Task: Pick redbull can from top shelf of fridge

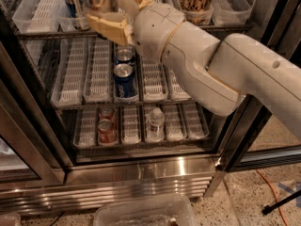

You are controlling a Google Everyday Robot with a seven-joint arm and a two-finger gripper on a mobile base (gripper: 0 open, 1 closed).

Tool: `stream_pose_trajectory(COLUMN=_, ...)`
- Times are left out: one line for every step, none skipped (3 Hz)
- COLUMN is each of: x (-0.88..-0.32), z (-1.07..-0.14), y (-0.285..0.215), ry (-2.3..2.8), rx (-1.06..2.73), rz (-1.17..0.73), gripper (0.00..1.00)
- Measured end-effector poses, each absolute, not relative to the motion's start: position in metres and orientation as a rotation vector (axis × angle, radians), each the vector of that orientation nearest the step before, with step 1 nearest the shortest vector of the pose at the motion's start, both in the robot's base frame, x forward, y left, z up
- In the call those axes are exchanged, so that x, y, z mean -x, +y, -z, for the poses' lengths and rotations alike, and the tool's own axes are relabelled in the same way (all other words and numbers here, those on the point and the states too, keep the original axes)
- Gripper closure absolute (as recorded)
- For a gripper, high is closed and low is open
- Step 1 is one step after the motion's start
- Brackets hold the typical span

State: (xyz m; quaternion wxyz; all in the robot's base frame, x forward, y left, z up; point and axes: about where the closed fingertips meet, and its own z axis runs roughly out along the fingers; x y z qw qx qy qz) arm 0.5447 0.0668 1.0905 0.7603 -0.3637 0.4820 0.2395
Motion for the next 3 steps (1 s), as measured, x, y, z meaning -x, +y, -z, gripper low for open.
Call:
stream_pose_trajectory(x=-0.536, z=-1.082, y=0.065, ry=1.071, rx=0.805, rz=-0.545, gripper=1.00)
stream_pose_trajectory(x=-0.527, z=-1.074, y=0.060, ry=1.083, rx=0.806, rz=-0.566, gripper=1.00)
stream_pose_trajectory(x=-0.517, z=-1.067, y=0.054, ry=1.093, rx=0.805, rz=-0.585, gripper=1.00)
